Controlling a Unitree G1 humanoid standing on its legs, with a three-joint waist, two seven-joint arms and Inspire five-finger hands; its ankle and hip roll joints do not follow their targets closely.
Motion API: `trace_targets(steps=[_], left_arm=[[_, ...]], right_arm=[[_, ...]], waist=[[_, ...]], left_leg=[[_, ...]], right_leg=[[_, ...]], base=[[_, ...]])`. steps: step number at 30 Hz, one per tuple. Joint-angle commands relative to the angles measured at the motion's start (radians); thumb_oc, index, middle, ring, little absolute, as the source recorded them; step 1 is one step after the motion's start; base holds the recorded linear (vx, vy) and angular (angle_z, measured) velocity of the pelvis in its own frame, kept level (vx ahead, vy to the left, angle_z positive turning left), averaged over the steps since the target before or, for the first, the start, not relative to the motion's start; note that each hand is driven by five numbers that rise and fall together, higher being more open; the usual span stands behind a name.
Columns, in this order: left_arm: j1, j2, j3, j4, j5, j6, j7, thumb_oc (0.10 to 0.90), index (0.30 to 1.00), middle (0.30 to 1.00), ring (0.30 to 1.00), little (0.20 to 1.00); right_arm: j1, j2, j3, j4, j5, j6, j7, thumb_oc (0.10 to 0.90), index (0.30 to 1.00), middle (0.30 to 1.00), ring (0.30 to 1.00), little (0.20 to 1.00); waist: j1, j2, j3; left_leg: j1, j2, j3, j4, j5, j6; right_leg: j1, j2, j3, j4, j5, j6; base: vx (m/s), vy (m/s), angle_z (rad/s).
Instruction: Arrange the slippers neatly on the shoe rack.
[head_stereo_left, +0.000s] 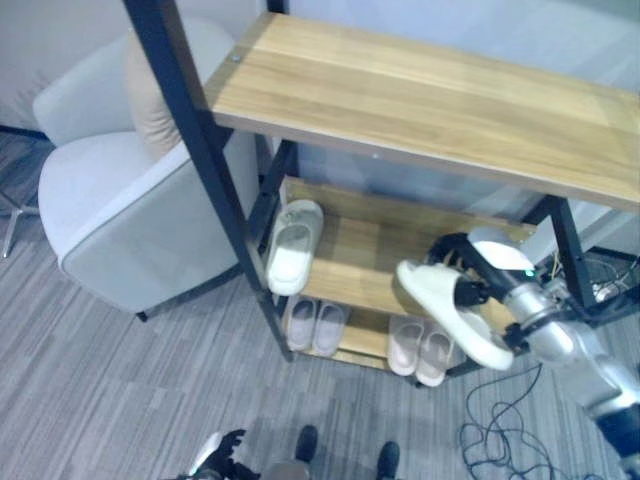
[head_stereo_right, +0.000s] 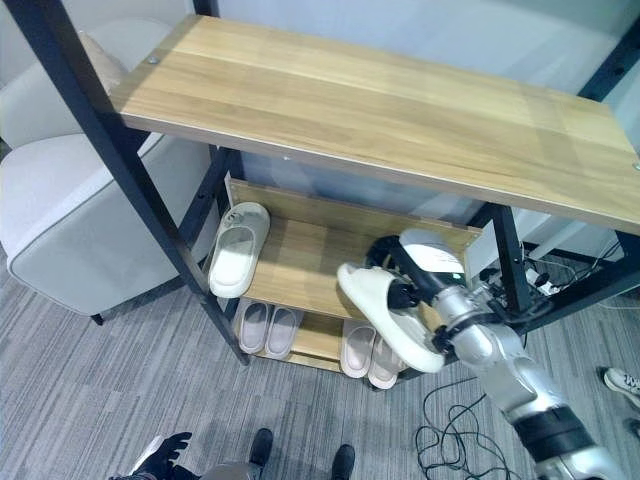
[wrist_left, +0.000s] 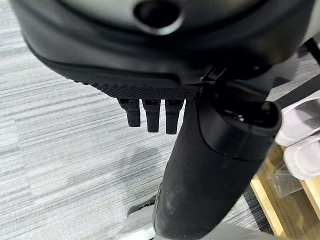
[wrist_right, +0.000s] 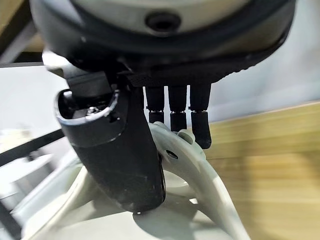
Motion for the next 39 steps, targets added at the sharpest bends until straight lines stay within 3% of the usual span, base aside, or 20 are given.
trace_targets(steps=[1, 2, 10, 25, 26, 39], left_arm=[[-0.044, -0.013, -0.016, 0.048, 0.018, -0.021, 0.044, 0.800, 0.900, 0.900, 0.900, 0.900], [-0.043, -0.009, -0.021, 0.051, 0.016, -0.021, 0.050, 0.800, 0.900, 0.900, 0.900, 0.900], [-0.060, 0.010, -0.023, 0.066, -0.010, -0.023, 0.074, 0.800, 0.900, 0.900, 0.900, 0.900], [-0.096, 0.026, -0.036, 0.081, -0.043, -0.025, 0.084, 0.800, 0.900, 0.900, 0.900, 0.900], [-0.099, 0.026, -0.036, 0.079, -0.048, -0.025, 0.083, 0.800, 0.900, 0.900, 0.900, 0.900], [-0.087, 0.023, -0.015, 0.092, -0.073, -0.017, 0.075, 0.800, 0.900, 0.900, 0.900, 0.900]], right_arm=[[-0.216, -0.025, -0.020, -0.006, 0.016, -0.025, -0.102, 0.400, 0.300, 0.300, 0.300, 0.300], [-0.271, -0.025, 0.026, 0.043, -0.038, -0.001, -0.111, 0.400, 0.300, 0.300, 0.300, 0.300], [-0.480, 0.019, 0.133, 0.281, -0.105, 0.067, -0.185, 0.400, 0.300, 0.300, 0.300, 0.300], [-0.640, 0.060, 0.149, 0.452, -0.029, 0.104, -0.248, 0.400, 0.300, 0.300, 0.300, 0.300], [-0.642, 0.062, 0.149, 0.462, -0.027, 0.106, -0.248, 0.800, 0.900, 0.900, 0.900, 0.900], [-0.622, 0.086, 0.191, 0.482, 0.067, 0.081, -0.163, 0.800, 0.900, 0.900, 0.900, 0.900]], waist=[[0.047, 0.038, -0.031], [0.061, 0.029, -0.027], [0.102, 0.002, -0.009], [0.134, -0.010, 0.009], [0.133, -0.010, 0.008], [0.118, -0.013, -0.003]], left_leg=[[0.086, 0.007, -0.069, -0.070, -0.089, -0.006], [0.080, 0.005, -0.073, -0.069, -0.088, -0.006], [0.042, -0.005, -0.094, -0.055, -0.083, -0.007], [-0.004, -0.026, -0.138, -0.044, -0.075, -0.008], [-0.005, -0.027, -0.140, -0.044, -0.075, -0.007], [0.013, -0.029, -0.137, -0.044, -0.084, -0.003]], right_leg=[[0.056, -0.031, 0.003, 0.132, -0.117, 0.072], [0.057, -0.030, -0.001, 0.128, -0.111, 0.073], [0.052, -0.029, -0.024, 0.109, -0.092, 0.076], [0.039, -0.037, -0.066, 0.107, -0.074, 0.077], [0.039, -0.038, -0.069, 0.108, -0.074, 0.077], [0.040, -0.042, -0.062, 0.118, -0.074, 0.076]], base=[[-0.01, 0.017, 0.06], [-0.01, 0.014, 0.08], [0.00, 0.016, 0.12], [0.00, 0.019, 0.09], [0.03, 0.012, 0.22], [0.01, 0.005, 0.03]])
